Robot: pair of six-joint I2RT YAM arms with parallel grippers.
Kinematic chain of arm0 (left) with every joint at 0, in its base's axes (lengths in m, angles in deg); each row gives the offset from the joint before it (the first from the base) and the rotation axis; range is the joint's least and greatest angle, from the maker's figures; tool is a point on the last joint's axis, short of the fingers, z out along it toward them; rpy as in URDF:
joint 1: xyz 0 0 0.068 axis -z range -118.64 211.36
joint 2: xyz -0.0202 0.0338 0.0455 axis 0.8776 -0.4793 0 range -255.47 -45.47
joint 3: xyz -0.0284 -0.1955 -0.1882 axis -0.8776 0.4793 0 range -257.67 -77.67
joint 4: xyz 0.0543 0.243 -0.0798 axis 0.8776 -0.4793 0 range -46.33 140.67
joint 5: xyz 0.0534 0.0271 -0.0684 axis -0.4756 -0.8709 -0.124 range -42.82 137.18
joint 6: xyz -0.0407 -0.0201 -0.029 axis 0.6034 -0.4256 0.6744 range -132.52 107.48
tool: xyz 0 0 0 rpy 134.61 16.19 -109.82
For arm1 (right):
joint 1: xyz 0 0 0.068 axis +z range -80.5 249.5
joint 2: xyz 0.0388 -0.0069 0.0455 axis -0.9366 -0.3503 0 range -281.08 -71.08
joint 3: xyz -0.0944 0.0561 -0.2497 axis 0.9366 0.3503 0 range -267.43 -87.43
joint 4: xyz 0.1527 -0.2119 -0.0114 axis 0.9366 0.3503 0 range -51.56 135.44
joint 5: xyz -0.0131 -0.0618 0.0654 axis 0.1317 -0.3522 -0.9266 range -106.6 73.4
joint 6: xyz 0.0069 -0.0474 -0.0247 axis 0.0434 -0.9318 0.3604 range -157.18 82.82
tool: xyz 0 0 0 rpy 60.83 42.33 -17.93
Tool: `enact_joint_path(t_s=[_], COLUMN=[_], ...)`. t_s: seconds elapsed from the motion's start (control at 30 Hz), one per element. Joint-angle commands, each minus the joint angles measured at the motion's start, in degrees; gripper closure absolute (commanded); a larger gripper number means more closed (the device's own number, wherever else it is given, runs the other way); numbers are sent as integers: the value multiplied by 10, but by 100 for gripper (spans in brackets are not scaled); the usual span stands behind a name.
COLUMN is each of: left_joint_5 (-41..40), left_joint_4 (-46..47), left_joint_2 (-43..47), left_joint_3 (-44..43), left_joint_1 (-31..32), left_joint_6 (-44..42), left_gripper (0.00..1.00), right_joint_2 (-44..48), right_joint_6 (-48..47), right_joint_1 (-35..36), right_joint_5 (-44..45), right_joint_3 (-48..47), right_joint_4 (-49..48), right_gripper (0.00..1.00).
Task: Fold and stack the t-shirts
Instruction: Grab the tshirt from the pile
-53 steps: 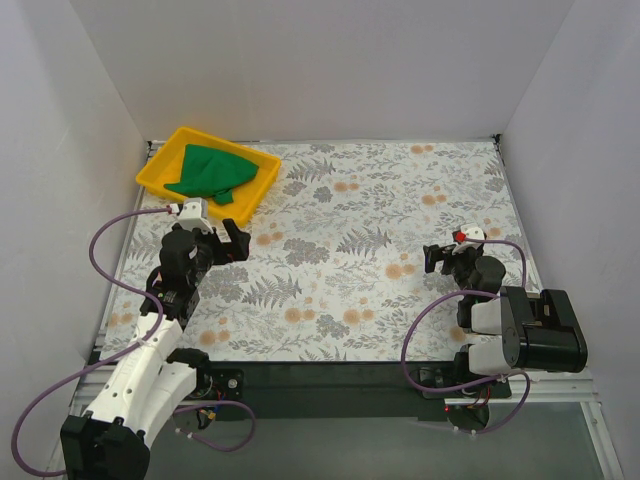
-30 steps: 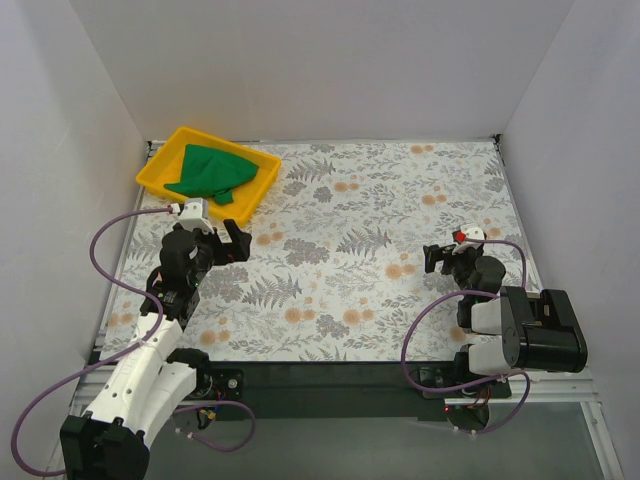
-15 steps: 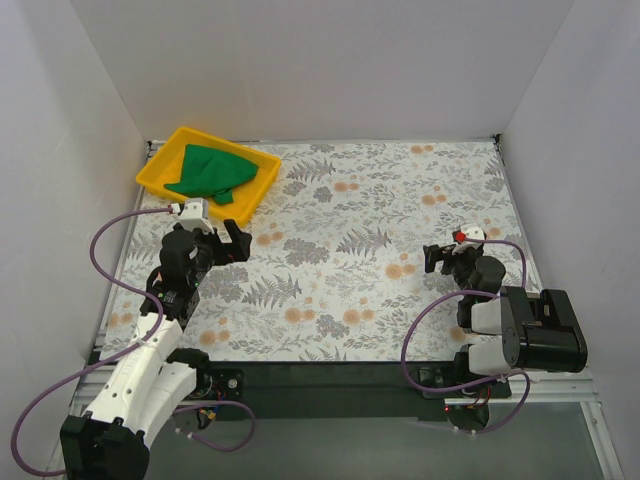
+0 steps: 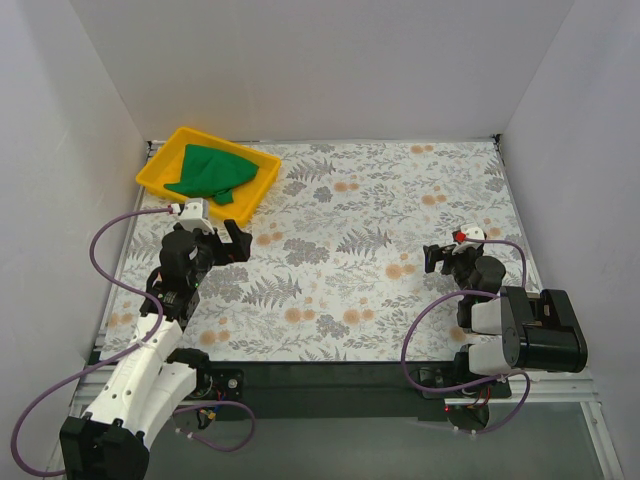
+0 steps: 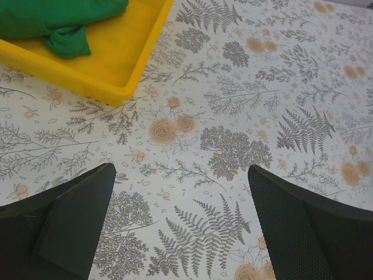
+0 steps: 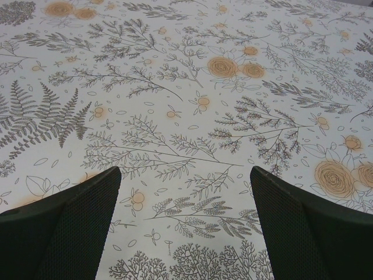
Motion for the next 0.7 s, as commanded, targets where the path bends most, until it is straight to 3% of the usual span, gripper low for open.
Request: enact_joint_path(t_s=[0.0,0.67], left_joint_5=[5,-5], left_joint_4=[-1,-2], left_joint_2=[11,7], left_joint_3=[-8,-7], left_joint_1=[2,4], left_joint_6=[-10,-11], left_gripper=[2,2], right_joint_2=[0,0], right_joint_6=[-8,-8], right_joint_1=[2,2], right_joint_5=[4,4], right_joint_3=[-9,-9], right_joint_4=[-29,-28], right_gripper=[2,2])
